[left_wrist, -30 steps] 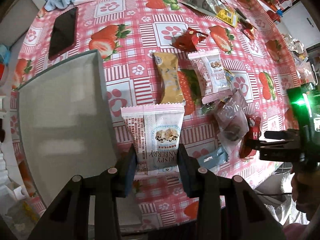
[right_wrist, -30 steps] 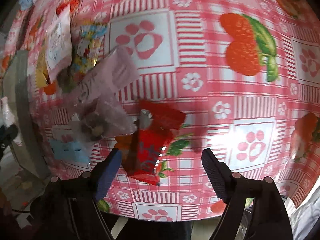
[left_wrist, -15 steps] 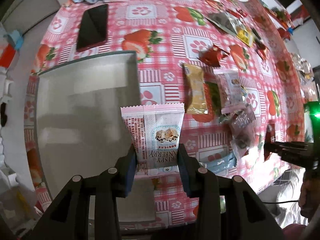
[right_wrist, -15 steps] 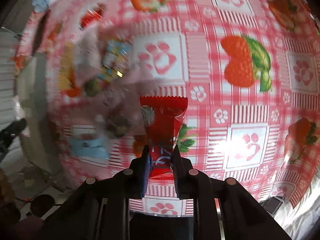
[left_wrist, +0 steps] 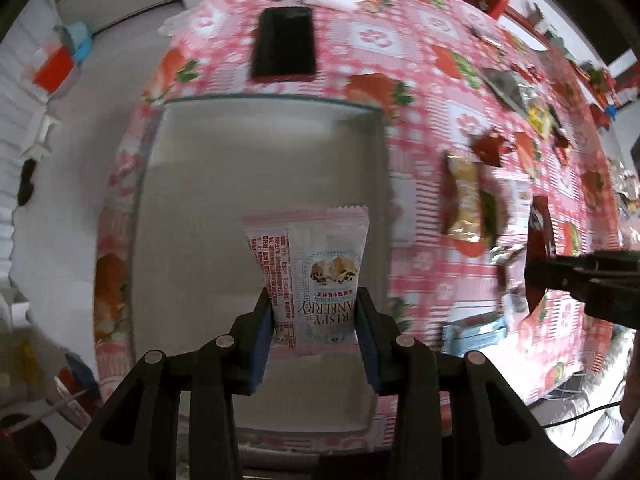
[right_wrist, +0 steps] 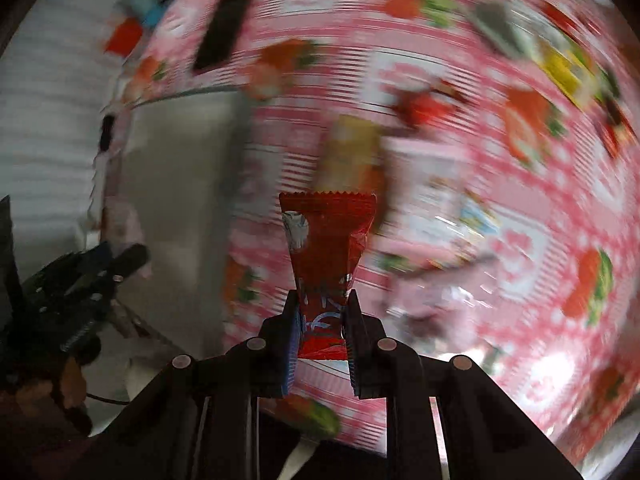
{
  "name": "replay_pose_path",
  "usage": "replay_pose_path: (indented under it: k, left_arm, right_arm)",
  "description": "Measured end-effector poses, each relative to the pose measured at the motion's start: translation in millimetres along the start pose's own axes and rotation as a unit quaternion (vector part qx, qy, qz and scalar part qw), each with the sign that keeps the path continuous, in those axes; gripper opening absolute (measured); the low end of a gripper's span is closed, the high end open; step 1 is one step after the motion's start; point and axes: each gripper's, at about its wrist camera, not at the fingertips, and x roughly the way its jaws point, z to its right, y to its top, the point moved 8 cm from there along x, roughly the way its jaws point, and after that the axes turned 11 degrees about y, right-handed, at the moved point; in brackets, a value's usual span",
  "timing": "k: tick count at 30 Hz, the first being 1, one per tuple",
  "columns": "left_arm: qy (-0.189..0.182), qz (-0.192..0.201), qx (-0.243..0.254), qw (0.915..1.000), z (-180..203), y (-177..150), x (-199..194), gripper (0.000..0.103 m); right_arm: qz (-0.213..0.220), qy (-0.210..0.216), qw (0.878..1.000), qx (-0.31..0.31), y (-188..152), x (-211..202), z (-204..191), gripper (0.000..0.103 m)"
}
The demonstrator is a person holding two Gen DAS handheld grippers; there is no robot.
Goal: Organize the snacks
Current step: 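Carry both packets over the white tray and open both tools to drop them, then lift both open tools away from the white tray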
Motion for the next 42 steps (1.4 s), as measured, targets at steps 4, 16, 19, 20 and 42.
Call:
replay_pose_path:
  k: [4,16,19,20,42]
  left_arm:
    - [0.024,-0.010,-0.012,0.9996,-25.9,-12.7,9.0,0.042]
    - [0.049,-0.062,-0.039,0.9961,-65.9,-54.3,40.0,0.042]
    - [0.053,-0.067,-0.037,0.9957,-67.6,-61.7,43.2,0.044]
    - [0.055,-0.068,-0.035,0.9955,-68.3,-64.6,43.6,0.046]
    - [0.108,-0.023,0.006,0.9939,-45.6,-31.5,20.6,0.078]
  right_arm:
    - [-0.027,0.013,0.998,-0.051,14.2,28.6,-49.1,0.021]
    - [-0.102,0.021,0.986,-0.128,29.6,112.1,-124.4,0.021]
    - [-0.121,0.014,0.984,-0.128,30.4,131.7,-124.2,0.021]
    - [-0.123,0.014,0.984,-0.129,21.3,124.2,-123.5,0.021]
    - [-0.077,-0.010,0.997,-0.025,19.3,69.4,-39.1,0.089]
